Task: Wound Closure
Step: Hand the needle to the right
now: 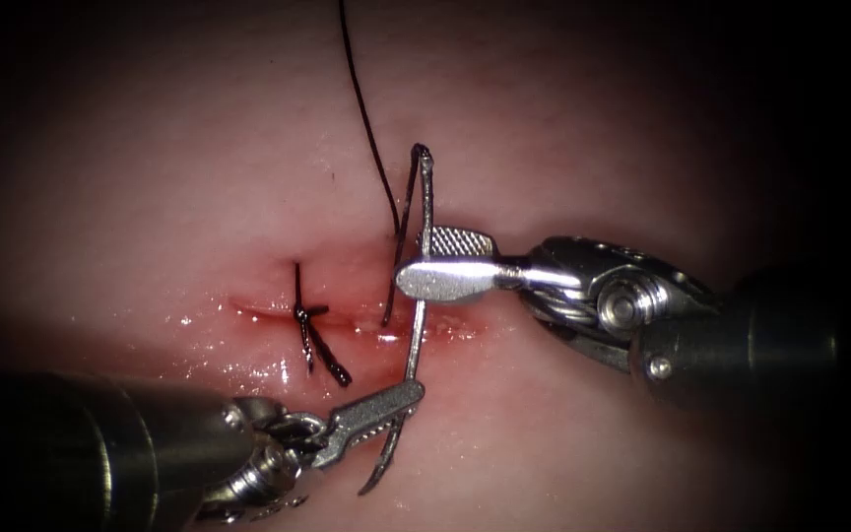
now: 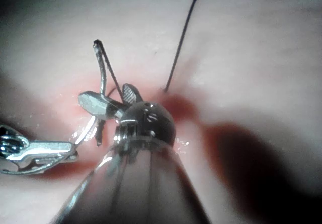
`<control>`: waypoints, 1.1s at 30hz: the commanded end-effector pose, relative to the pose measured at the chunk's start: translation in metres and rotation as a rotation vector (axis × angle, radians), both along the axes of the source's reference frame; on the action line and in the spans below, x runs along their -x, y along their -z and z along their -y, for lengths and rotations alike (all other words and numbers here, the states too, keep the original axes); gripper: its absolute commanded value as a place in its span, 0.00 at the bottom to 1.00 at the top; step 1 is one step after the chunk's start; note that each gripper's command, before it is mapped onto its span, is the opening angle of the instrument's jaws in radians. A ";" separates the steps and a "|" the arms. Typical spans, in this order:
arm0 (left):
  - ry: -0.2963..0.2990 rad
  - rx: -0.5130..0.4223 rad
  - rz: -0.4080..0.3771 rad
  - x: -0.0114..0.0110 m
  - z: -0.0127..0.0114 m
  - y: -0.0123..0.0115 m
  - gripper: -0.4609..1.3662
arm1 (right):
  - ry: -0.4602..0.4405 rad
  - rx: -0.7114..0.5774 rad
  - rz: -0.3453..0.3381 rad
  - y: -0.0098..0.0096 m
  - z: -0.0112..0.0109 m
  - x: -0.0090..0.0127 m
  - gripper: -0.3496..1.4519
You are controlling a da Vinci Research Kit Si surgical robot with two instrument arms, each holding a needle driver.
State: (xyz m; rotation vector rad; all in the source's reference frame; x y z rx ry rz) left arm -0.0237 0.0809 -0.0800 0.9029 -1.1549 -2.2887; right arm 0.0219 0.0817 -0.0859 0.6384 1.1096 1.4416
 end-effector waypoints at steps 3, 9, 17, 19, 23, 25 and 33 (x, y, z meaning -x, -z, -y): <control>-0.007 -0.006 -0.005 0.0000 0.0000 0.0000 0.06 | 0.003 -0.002 0.004 0.0000 0.0002 -0.0003 0.77; -0.009 -0.006 -0.004 0.0001 0.0000 0.0000 0.06 | 0.015 -0.009 0.019 0.0001 0.0007 -0.0011 0.79; -0.013 -0.006 -0.001 0.0001 0.0000 0.0000 0.06 | 0.006 -0.008 0.025 0.0001 0.0008 -0.0019 0.78; -0.015 -0.006 0.001 0.0001 0.0001 0.0000 0.06 | 0.006 -0.008 0.025 0.0001 0.0008 -0.0019 0.75; -0.014 -0.004 0.003 0.0001 0.0001 0.0000 0.06 | 0.010 -0.017 0.030 0.0001 0.0008 -0.0017 0.09; -0.017 0.000 0.000 0.0001 0.0000 0.0000 0.06 | 0.003 -0.052 0.026 0.0001 0.0008 -0.0016 0.00; -0.017 0.000 -0.001 0.0001 0.0000 0.0000 0.06 | 0.005 -0.067 0.056 0.0003 0.0009 -0.0015 0.00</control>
